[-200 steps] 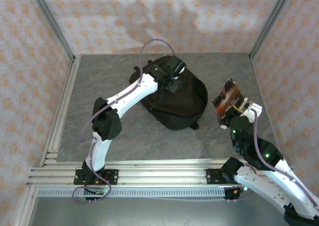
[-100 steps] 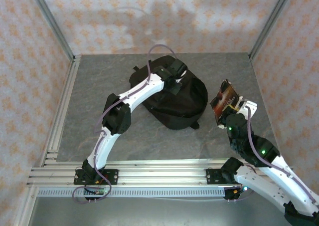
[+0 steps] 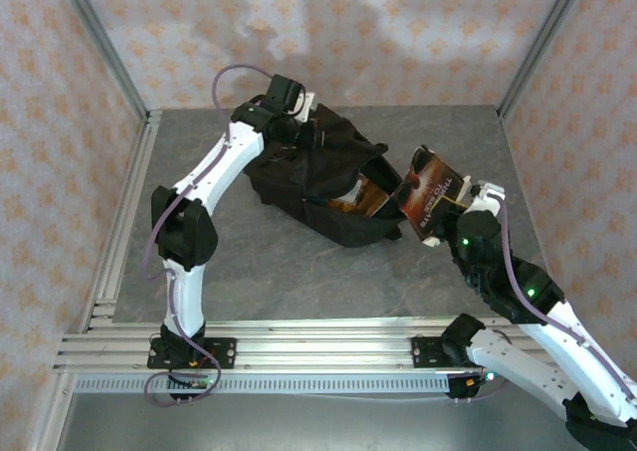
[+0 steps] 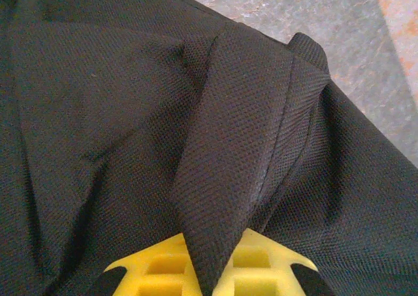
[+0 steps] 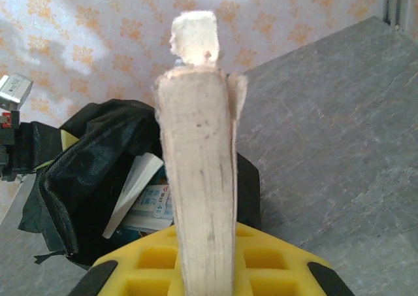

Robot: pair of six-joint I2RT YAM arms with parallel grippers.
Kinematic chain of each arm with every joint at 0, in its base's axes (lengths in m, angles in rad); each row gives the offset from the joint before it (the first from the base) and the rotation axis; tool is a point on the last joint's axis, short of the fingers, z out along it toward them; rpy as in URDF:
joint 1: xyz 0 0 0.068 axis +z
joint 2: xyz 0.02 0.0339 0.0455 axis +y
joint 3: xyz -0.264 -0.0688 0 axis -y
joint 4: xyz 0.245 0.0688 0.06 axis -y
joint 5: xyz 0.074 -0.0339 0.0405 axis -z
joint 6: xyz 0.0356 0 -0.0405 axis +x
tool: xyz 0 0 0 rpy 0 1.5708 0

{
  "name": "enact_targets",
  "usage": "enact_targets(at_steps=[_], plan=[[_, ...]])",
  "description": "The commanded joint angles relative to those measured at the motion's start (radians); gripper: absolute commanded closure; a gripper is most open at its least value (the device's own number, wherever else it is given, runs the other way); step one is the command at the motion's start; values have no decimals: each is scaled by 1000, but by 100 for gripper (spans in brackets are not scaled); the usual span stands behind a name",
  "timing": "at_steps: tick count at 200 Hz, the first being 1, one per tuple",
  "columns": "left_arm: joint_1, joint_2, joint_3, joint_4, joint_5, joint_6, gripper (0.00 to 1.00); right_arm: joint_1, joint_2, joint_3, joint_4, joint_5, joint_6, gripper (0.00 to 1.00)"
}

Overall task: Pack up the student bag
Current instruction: Open the student bag at the center of the table, then place the book in the student bag.

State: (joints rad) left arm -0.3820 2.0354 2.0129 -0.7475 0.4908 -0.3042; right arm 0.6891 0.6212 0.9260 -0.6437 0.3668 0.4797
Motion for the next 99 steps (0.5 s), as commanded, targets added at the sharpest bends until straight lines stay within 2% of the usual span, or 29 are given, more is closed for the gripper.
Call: enact_targets(at_steps=[1,21,46,73,99], plan=[[8,-75,-14,100,174,-97,100,-57,20,14,97,-138,81,100],[9,-78,-11,94,201,-102,100,-134,64,-6,191,-341,173,100],[12,-88,-19,109,216,-128,100,-192,150,-32,306,-520,323,100],[22,-105,-50,172,242,-205,100,-211,208,-79,459,-627,462,100],[25,-106,-63,197,258,-250,100,-215,237,-113,597,-671,529,100]])
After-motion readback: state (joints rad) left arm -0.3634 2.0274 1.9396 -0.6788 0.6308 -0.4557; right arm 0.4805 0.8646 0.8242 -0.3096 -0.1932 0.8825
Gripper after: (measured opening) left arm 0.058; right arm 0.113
